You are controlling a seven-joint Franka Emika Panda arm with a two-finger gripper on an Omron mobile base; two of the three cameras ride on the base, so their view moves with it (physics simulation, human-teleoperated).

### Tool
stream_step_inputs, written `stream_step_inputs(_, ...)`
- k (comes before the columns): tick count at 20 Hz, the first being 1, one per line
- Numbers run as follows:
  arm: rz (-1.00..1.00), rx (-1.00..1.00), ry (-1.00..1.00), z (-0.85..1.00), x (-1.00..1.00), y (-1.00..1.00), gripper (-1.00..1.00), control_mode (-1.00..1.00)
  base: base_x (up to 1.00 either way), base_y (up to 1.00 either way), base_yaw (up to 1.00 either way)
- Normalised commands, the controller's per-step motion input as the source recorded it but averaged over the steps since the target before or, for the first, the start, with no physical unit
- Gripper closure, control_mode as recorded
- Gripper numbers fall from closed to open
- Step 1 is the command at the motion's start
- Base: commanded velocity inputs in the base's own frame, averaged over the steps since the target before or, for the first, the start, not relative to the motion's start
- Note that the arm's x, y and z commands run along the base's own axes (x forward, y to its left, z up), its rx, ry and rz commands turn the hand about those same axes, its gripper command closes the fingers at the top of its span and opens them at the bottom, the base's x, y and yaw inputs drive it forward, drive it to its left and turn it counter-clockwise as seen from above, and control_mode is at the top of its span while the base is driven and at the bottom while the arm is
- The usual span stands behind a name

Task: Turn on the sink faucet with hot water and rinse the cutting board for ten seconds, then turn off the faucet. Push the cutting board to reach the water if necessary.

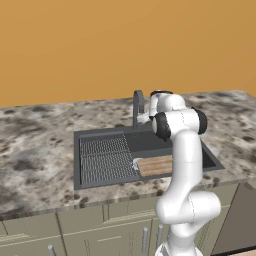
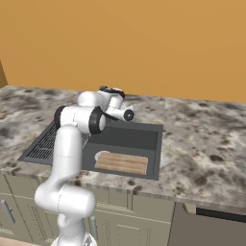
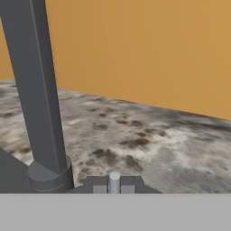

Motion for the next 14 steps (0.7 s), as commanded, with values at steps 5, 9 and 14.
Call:
stream_step_inputs(5, 0.00, 0.00, 0.00, 0.00, 0.03, 0.00, 1.00, -1.00, 0.00, 0.00, 0.00)
stream_step_inputs(9, 0.00, 0.00, 0.00, 0.00, 0.10, 0.00, 1.00, -1.00, 0.00, 0.00, 0.00)
stream_step_inputs(14, 0.00, 0.00, 0.00, 0.00, 0.16, 0.00, 1.00, -1.00, 0.00, 0.00, 0.00)
